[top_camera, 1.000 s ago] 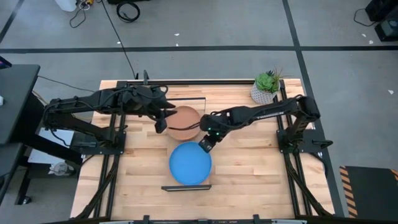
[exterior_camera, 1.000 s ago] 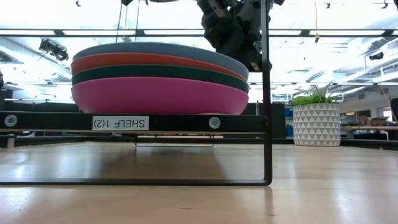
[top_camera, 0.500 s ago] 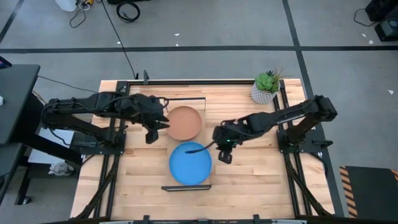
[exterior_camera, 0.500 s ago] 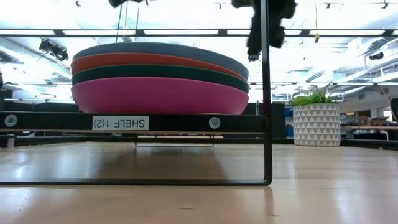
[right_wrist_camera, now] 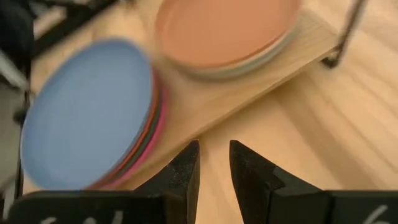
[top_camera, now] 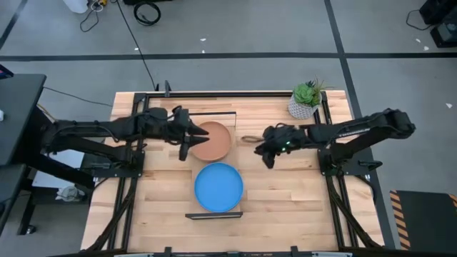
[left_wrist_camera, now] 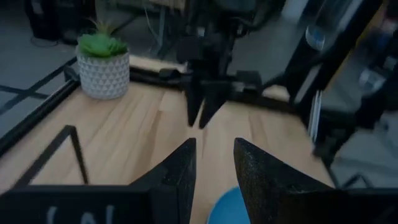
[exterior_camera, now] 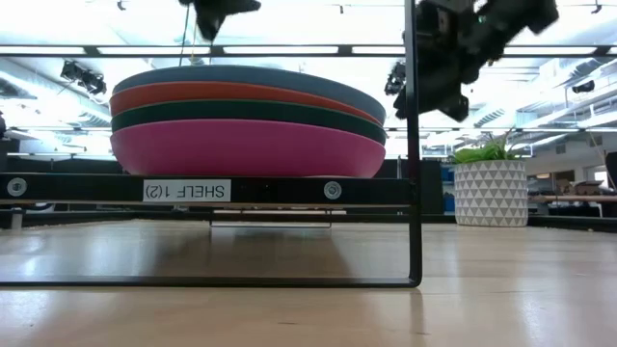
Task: Place and stack plates onto a shelf
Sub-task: Return to Home Position
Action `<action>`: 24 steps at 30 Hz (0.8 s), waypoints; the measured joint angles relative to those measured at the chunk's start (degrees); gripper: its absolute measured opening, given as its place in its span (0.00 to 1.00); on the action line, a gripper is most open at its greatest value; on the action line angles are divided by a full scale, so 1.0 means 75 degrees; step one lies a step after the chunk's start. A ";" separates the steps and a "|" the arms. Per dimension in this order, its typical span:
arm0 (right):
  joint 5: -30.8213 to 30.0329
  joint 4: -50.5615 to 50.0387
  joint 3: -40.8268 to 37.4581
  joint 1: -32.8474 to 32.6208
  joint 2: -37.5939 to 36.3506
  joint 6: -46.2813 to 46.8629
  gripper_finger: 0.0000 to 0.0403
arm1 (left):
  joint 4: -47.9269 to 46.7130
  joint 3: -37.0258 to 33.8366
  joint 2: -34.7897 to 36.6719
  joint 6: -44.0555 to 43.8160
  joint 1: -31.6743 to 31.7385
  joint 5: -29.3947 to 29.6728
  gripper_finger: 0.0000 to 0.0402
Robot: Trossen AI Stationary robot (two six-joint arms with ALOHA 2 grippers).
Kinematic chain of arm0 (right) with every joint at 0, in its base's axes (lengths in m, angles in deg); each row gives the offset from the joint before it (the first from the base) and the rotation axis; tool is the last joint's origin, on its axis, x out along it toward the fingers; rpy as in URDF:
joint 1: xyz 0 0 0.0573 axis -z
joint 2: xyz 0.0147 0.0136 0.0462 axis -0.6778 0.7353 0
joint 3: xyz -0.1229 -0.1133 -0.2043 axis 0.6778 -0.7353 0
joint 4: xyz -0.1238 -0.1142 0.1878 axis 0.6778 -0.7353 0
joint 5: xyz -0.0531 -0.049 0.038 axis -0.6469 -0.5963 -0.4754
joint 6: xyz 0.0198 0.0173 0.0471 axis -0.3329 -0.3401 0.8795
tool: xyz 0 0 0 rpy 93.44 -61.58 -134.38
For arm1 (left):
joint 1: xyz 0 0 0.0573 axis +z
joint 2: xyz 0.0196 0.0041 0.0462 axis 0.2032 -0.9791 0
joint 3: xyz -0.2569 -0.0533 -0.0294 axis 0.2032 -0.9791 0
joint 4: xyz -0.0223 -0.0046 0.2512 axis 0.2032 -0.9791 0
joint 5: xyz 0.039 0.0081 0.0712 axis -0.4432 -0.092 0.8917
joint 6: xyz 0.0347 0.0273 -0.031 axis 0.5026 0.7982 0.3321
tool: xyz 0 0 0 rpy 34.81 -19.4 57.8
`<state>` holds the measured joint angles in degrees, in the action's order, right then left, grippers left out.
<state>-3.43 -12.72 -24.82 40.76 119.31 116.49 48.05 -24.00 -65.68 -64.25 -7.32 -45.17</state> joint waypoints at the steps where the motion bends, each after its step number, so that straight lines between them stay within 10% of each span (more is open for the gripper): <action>1: 0.0076 0.0284 -0.0266 0.0103 -0.0209 0.0089 0.23 | 0.0515 -0.0309 0.0004 -0.0220 0.0061 -0.0059 0.29; 24: -0.0371 0.1687 -0.4025 0.0425 -0.5393 0.1842 0.15 | 0.3540 -0.4530 0.2347 -0.3942 0.0178 0.1623 0.29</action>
<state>-6.22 -0.06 -55.02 43.95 78.86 130.31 74.59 -57.97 -48.08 -93.81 -5.99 -32.99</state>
